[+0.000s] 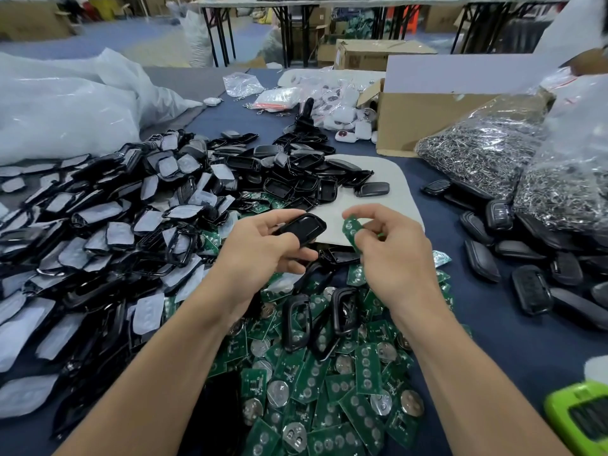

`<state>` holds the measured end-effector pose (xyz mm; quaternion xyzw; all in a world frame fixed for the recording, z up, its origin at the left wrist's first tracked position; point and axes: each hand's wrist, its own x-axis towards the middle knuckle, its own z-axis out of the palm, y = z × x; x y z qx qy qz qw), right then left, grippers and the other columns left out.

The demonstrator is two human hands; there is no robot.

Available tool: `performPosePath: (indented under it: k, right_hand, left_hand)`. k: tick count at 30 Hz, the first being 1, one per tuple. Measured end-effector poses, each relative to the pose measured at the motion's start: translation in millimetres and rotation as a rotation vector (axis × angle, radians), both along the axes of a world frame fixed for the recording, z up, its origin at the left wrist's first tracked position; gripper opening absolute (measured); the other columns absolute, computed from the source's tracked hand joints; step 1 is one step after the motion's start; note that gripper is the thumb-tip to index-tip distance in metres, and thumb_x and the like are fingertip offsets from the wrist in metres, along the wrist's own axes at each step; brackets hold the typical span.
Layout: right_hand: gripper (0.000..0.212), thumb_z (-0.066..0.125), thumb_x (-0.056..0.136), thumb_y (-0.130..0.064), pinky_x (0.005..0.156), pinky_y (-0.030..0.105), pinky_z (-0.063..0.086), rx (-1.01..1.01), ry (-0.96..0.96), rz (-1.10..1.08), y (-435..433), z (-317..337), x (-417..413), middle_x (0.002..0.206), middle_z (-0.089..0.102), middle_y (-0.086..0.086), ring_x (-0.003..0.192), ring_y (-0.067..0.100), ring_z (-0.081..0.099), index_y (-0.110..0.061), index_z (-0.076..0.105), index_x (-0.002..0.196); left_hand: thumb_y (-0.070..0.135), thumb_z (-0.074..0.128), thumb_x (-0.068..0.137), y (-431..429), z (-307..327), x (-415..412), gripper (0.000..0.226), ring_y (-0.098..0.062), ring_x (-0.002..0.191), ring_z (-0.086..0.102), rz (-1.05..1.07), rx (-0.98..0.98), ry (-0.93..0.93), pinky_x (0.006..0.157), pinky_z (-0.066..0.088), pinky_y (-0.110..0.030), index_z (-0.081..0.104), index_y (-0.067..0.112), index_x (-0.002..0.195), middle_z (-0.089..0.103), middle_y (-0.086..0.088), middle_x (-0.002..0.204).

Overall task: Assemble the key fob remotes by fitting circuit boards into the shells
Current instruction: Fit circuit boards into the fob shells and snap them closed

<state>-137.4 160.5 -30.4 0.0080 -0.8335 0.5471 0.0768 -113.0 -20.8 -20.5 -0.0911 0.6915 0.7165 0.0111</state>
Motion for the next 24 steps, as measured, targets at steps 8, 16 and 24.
performPosePath:
  k: [8, 16, 24]
  right_hand:
    - [0.024, 0.071, 0.089, -0.006, 0.068, 0.036, 0.045, -0.418, -0.054, 0.062, 0, 7, 3, 0.066, 0.067, -0.007, 0.065, 0.014, 0.059, -0.027, 0.064, 0.079]
    - [0.018, 0.080, 0.077, -0.017, 0.066, 0.036, 0.059, -0.222, 0.107, 0.019, -9, 5, 9, 0.069, 0.070, -0.011, 0.063, 0.006, 0.063, -0.032, 0.071, 0.080]
    - [0.015, 0.083, 0.080, -0.022, 0.063, 0.035, 0.056, -0.257, 0.081, -0.092, -16, 0, 10, 0.067, 0.073, -0.008, 0.058, 0.013, 0.069, -0.028, 0.071, 0.075]
  left_hand:
    - [0.001, 0.076, 0.092, -3, -6, -3, 0.016, -0.024, 0.076, 0.080, 0.086, -0.133, -0.012, 0.059, 0.061, -0.022, 0.073, 0.006, 0.107, 0.080, -0.014, 0.086]
    - [0.000, 0.057, 0.104, 0, -6, -2, 0.023, -0.026, 0.096, 0.080, -0.052, 0.057, -0.067, 0.073, 0.064, -0.029, 0.071, 0.002, 0.121, 0.081, -0.011, 0.104]
    - [0.000, 0.056, 0.104, 5, -1, 2, 0.028, -0.026, 0.096, 0.079, -0.121, 0.148, -0.021, 0.072, 0.064, -0.028, 0.072, 0.009, 0.125, 0.080, -0.012, 0.108]
